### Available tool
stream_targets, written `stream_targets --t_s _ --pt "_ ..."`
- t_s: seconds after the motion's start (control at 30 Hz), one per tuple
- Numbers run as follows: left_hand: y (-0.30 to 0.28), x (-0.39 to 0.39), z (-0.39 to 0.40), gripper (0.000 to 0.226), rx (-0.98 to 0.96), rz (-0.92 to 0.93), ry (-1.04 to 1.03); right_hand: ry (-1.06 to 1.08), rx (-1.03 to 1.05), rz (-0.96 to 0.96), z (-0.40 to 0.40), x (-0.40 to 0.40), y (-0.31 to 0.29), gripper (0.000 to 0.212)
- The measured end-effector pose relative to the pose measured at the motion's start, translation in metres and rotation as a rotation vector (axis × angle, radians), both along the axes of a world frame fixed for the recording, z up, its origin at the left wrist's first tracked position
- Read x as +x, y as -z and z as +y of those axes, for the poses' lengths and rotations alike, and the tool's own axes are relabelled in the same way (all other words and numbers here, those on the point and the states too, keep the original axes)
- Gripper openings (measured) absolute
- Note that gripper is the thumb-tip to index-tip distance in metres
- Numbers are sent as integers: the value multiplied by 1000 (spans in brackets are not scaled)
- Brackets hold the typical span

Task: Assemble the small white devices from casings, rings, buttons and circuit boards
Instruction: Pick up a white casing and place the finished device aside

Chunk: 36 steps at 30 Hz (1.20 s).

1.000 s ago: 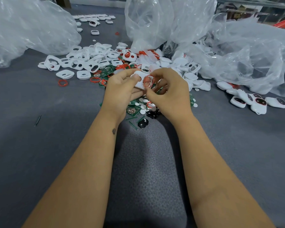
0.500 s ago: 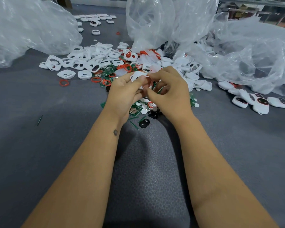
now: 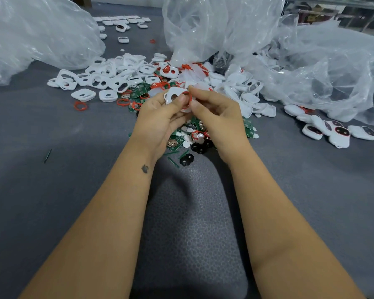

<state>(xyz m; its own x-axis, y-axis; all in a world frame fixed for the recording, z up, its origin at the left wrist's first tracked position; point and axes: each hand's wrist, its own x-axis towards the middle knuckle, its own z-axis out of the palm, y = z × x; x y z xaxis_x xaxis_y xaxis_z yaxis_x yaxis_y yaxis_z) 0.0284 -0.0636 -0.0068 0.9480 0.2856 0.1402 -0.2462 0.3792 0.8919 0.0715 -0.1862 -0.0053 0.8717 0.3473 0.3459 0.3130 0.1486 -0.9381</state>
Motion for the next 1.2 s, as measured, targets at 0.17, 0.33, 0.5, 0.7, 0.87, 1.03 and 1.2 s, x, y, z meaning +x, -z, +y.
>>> stream_targets --t_s 0.17,0.33,0.5,0.7,0.87,1.03,1.2 --pt "0 0 -1 12 32 -4 14 -80 185 180 -2 4 1 27" --pt "1 -3 -2 12 71 -18 45 -99 219 240 -6 5 -2 25" --pt "2 -3 -3 14 75 -7 59 -82 197 239 -8 3 -4 25" --pt "2 -3 -5 16 109 -13 54 -52 177 211 -8 2 -5 28" --pt "-1 -5 -6 27 200 -36 8 -22 142 159 -6 0 -7 31" --pt "-4 -4 -7 43 371 -11 -84 81 -23 57 -7 1 -8 17" --pt "-5 -3 -11 40 379 -41 -132 205 -58 16 -3 0 -8 14"
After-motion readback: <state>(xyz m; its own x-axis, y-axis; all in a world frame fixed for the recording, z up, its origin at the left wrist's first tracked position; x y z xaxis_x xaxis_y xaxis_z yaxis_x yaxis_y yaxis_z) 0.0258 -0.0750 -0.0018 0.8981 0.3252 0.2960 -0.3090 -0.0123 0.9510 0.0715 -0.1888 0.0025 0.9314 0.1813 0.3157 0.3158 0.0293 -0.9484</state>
